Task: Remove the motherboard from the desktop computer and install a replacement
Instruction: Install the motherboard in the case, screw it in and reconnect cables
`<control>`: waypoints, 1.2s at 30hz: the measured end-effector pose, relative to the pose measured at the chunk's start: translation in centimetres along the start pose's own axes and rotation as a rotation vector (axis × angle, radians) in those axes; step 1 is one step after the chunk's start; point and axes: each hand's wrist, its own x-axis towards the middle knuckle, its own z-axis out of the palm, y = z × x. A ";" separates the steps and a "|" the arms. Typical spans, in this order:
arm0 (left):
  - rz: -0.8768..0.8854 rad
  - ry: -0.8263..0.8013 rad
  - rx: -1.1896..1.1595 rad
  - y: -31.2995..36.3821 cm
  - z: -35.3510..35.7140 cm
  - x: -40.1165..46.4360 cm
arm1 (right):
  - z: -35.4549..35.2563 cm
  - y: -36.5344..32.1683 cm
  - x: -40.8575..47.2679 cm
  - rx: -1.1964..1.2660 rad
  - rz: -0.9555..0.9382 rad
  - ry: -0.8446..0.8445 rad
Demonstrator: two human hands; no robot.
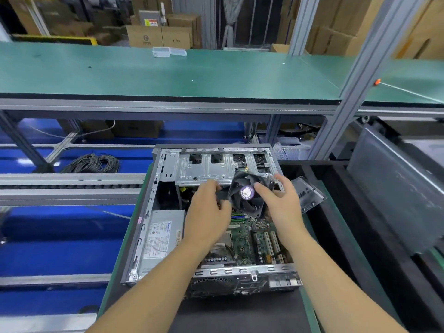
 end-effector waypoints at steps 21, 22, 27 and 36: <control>0.451 -0.741 0.361 21.5 25.3 -3.9 | -32.6 10.7 -0.9 -0.923 0.215 0.541; 0.444 -0.749 0.375 21.2 25.7 -4.2 | -33.0 11.6 -1.1 -0.966 0.234 0.511; 0.425 -0.757 0.462 19.8 26.1 -4.3 | -30.9 15.2 -1.3 -1.241 0.195 0.391; 0.507 -0.584 0.493 17.8 22.0 -2.4 | -29.9 17.7 -0.5 -1.145 0.423 0.214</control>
